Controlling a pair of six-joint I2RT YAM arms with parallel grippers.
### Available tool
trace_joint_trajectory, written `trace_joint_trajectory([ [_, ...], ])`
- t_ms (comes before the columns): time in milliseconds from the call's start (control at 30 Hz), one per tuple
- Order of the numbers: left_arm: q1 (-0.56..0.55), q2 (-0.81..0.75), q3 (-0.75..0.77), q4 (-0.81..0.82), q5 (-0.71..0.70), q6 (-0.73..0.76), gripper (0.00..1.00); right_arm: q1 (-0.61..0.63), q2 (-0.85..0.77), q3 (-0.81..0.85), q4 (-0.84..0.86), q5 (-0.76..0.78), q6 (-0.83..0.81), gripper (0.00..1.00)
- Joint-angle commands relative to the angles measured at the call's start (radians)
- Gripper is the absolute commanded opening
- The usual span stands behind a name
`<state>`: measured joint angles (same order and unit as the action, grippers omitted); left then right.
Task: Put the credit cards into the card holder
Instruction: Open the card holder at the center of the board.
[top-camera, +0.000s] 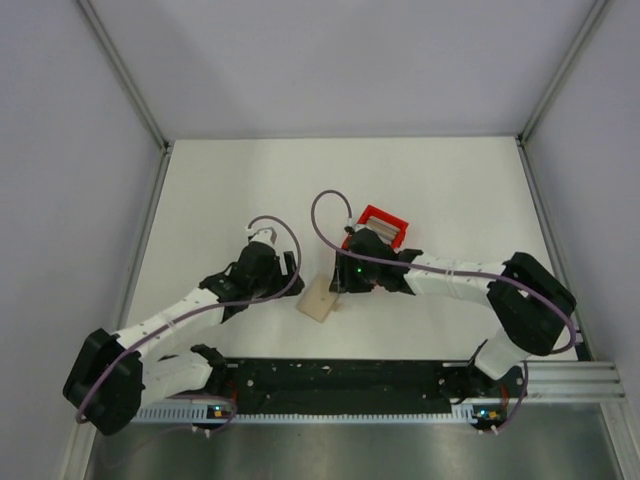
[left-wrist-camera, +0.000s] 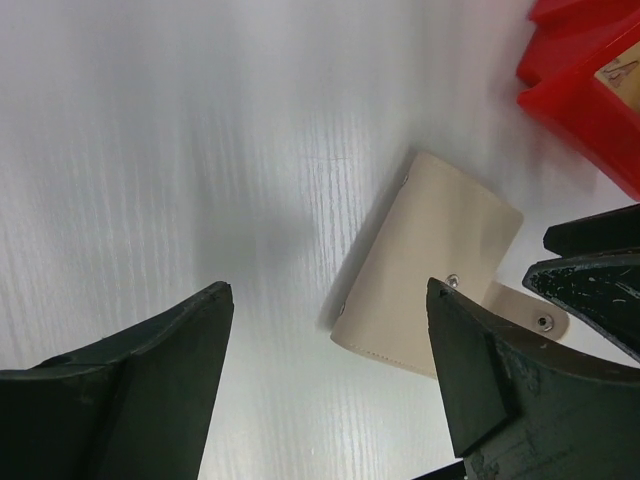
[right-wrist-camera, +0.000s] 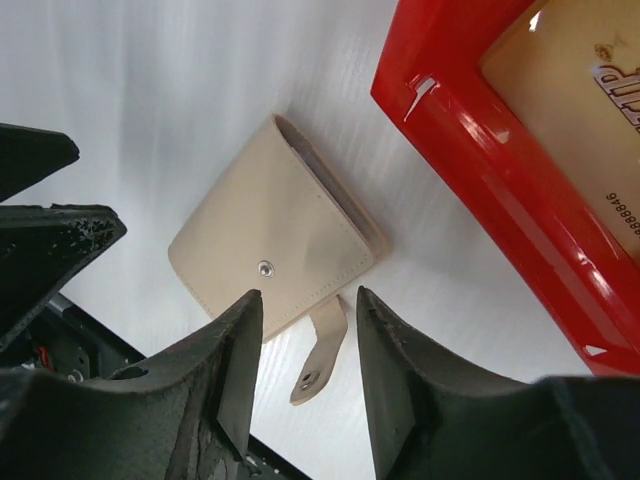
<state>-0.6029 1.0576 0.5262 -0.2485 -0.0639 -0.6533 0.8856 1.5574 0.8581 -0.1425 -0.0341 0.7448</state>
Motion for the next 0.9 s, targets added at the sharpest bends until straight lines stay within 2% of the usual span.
trace_joint_trajectory([
  [0, 0.000, 0.039, 0.006, 0.051, 0.025, 0.006, 0.82, -0.020, 0.055, 0.055, 0.043, -0.078, 0.042, 0.45],
  [133, 0.000, 0.050, -0.038, 0.113, 0.059, -0.009, 0.83, -0.022, 0.101, 0.070, 0.072, -0.128, 0.036, 0.48],
  [233, 0.000, 0.065, -0.072, 0.167, 0.134, -0.026, 0.83, -0.020, 0.125, 0.084, 0.115, -0.162, 0.010, 0.49],
  [400, -0.001, 0.093, -0.121, 0.241, 0.194, -0.065, 0.81, -0.031, 0.155, 0.140, 0.119, -0.168, -0.064, 0.50],
  [533, -0.003, 0.075, -0.135, 0.261, 0.193, -0.078, 0.80, -0.097, 0.133, 0.157, 0.112, -0.211, -0.110, 0.50],
  [600, -0.001, 0.058, -0.138, 0.256, 0.188, -0.080, 0.80, -0.114, 0.080, 0.153, 0.083, -0.204, -0.159, 0.50],
  [733, -0.001, 0.032, -0.111, 0.198, 0.147, -0.060, 0.80, -0.142, -0.057, 0.168, -0.029, -0.064, -0.286, 0.58],
  [800, -0.003, 0.027, -0.080, 0.161, 0.118, -0.037, 0.81, -0.172, -0.083, 0.182, -0.077, 0.009, -0.320, 0.62],
  [867, -0.001, 0.027, -0.049, 0.138, 0.102, -0.013, 0.82, -0.230, -0.088, 0.194, -0.100, 0.014, -0.344, 0.62],
])
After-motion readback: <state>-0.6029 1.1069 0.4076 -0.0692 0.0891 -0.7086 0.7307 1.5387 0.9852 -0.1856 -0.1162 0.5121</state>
